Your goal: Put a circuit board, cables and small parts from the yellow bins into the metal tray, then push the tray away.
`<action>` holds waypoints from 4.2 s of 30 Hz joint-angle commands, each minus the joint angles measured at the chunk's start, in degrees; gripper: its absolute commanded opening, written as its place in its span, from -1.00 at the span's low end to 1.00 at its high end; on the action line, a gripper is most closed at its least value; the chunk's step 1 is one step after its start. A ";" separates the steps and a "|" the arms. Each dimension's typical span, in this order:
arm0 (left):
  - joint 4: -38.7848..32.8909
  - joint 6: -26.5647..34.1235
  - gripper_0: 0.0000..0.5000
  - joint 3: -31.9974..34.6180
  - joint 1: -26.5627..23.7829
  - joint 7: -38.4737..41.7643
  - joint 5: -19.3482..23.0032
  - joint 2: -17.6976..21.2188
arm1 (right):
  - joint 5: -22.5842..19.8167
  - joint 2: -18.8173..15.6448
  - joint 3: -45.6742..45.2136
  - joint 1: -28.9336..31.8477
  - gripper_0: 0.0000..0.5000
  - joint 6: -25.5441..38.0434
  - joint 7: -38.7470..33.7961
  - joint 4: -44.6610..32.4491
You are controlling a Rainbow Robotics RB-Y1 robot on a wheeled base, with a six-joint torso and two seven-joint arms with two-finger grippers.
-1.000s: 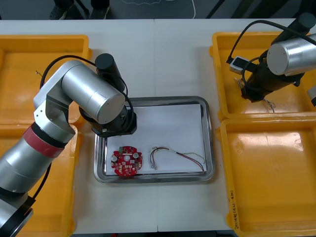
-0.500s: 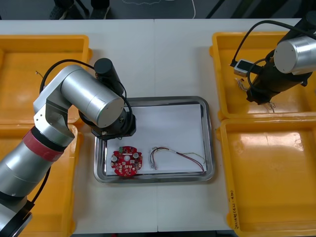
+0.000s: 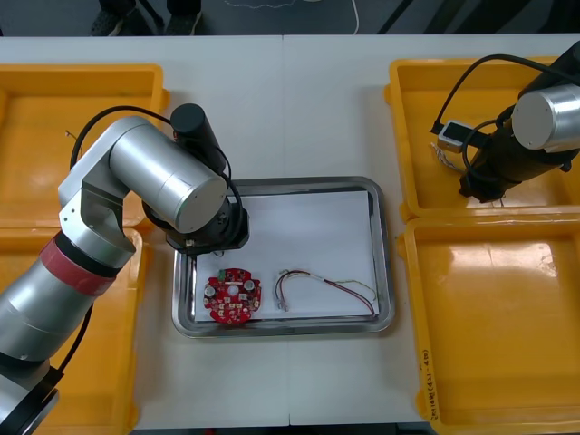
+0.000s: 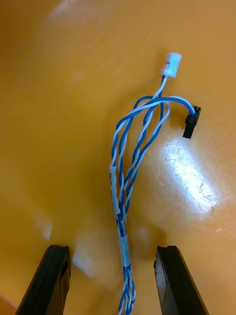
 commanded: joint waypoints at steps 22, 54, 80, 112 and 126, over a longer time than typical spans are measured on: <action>-18.82 11.56 1.00 12.39 -6.52 -2.71 6.64 5.50 | -0.24 -1.14 -1.01 1.63 0.70 -2.56 2.29 -0.76; 4.47 11.56 1.00 23.20 -16.89 -6.58 17.19 20.09 | -4.29 -1.93 -7.08 -4.52 -1.00 8.25 3.25 -3.66; 26.35 -3.87 1.00 22.59 -20.76 -11.24 14.29 20.71 | -19.84 0.18 -7.96 -10.06 -1.00 24.15 1.41 -16.75; 44.54 -19.87 1.00 11.34 -21.55 -26.18 17.98 23.52 | -14.92 11.17 9.36 -11.20 -1.00 20.29 1.14 -23.26; 44.54 -23.38 1.00 10.72 -18.30 -26.35 19.73 23.52 | -10.44 12.75 19.90 -11.38 -1.00 15.54 1.14 -24.22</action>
